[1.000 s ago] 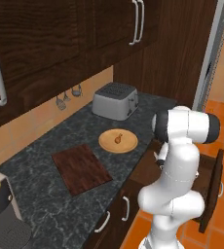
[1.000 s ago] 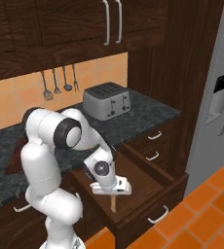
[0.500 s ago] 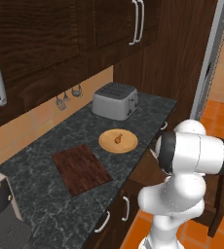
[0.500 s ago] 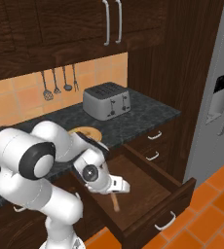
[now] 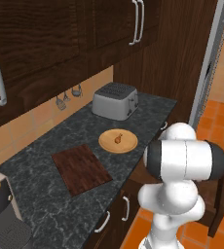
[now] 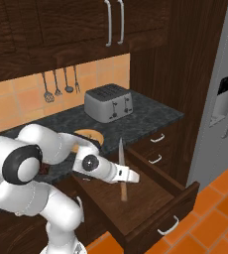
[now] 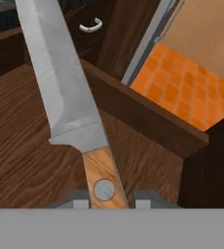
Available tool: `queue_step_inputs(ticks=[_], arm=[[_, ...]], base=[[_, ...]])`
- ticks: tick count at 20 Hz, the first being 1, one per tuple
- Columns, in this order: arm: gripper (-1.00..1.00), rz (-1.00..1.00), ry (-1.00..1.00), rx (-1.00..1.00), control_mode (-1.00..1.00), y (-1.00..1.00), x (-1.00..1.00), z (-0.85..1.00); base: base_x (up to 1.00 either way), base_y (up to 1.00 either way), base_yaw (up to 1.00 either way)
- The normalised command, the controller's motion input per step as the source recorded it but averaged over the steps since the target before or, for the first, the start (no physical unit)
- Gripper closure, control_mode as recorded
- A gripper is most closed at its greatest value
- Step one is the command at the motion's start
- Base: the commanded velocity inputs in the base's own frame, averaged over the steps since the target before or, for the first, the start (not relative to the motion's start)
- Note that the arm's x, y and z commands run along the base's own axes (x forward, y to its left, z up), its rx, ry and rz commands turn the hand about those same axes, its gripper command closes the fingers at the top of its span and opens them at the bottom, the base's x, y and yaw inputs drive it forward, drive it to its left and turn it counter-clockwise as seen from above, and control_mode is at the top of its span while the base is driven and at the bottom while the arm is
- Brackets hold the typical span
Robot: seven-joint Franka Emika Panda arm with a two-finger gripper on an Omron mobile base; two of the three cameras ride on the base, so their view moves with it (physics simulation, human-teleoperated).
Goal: Pick up the knife from the drawer and place it on the cutting board. Then place the meat from the plate to the cutting board.
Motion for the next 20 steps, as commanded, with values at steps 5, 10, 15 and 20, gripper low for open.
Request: queue_step_inputs(ticks=[5, 10, 15, 20], arm=[[1.0, 0.09, -0.04, 0.25, -1.0, -0.9, -0.14, 1.0], [1.0, 0.08, -0.02, 0.22, -1.0, -0.73, -0.23, 1.0], [1.0, 0.1, 0.03, 0.22, -1.0, -0.31, -0.13, 0.97], [1.0, 0.14, 0.15, 0.18, -1.0, 0.51, 0.0, 0.08]], base=[[0.0, 0.0, 0.0], [0.0, 0.0, 0.0], [0.0, 0.0, 0.0], [0.0, 0.0, 0.0]])
